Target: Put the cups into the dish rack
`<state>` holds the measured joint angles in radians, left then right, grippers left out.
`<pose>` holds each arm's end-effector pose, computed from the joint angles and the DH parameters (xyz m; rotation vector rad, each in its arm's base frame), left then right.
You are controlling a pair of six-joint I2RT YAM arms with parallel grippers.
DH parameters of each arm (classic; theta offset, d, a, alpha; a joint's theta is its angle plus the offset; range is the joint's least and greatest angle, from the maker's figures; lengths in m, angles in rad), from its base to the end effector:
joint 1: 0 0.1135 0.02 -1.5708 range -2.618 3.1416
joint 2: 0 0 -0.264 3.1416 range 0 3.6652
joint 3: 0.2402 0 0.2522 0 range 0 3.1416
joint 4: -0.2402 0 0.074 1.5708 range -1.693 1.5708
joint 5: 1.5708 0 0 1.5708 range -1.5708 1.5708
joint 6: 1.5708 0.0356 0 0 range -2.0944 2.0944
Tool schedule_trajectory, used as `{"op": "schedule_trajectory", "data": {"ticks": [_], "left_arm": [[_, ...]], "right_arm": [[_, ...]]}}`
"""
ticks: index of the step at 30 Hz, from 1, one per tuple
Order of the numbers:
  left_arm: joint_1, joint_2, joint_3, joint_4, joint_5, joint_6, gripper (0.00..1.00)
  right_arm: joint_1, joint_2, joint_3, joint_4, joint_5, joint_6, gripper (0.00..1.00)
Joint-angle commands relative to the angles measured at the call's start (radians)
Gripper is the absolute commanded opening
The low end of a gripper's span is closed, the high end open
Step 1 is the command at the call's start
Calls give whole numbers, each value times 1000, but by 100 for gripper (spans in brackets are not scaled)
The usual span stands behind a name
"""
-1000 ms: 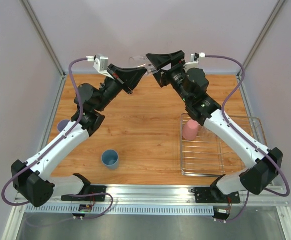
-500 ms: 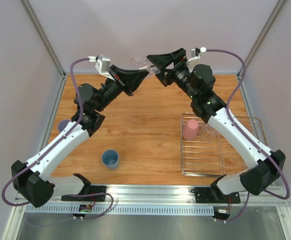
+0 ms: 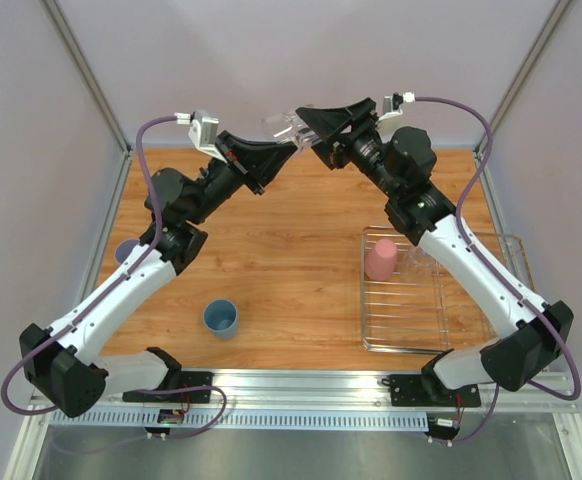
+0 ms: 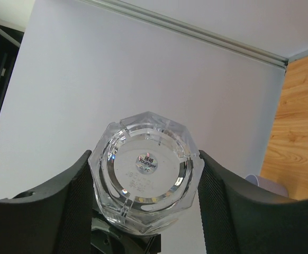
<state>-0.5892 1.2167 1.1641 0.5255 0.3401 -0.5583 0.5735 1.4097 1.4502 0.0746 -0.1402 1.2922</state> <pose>0.2195 -0.1610 0.4571 0.3449 1.1593 -1.2013 0.2733 0.1824 0.4565 0.4652 1.6135 1.5792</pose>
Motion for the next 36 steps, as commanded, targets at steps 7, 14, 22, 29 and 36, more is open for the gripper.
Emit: {"op": "schedule_trajectory", "data": {"ticks": [7, 14, 22, 29, 36], "left_arm": [[-9, -26, -4, 19, 28, 28, 3], [-9, -51, 12, -65, -9, 35, 87], [-9, -147, 112, -413, -191, 130, 100], [-6, -253, 75, -607, -317, 212, 100], [-6, -290, 17, -654, -334, 212, 100]], "right_arm": [[19, -52, 26, -62, -53, -67, 21], [9, -90, 44, -237, 63, -203, 2], [-41, -256, -42, -524, 355, -640, 0], [-47, -555, -290, -853, 639, -685, 1], [-47, -796, -484, -1022, 712, -562, 0]]}}
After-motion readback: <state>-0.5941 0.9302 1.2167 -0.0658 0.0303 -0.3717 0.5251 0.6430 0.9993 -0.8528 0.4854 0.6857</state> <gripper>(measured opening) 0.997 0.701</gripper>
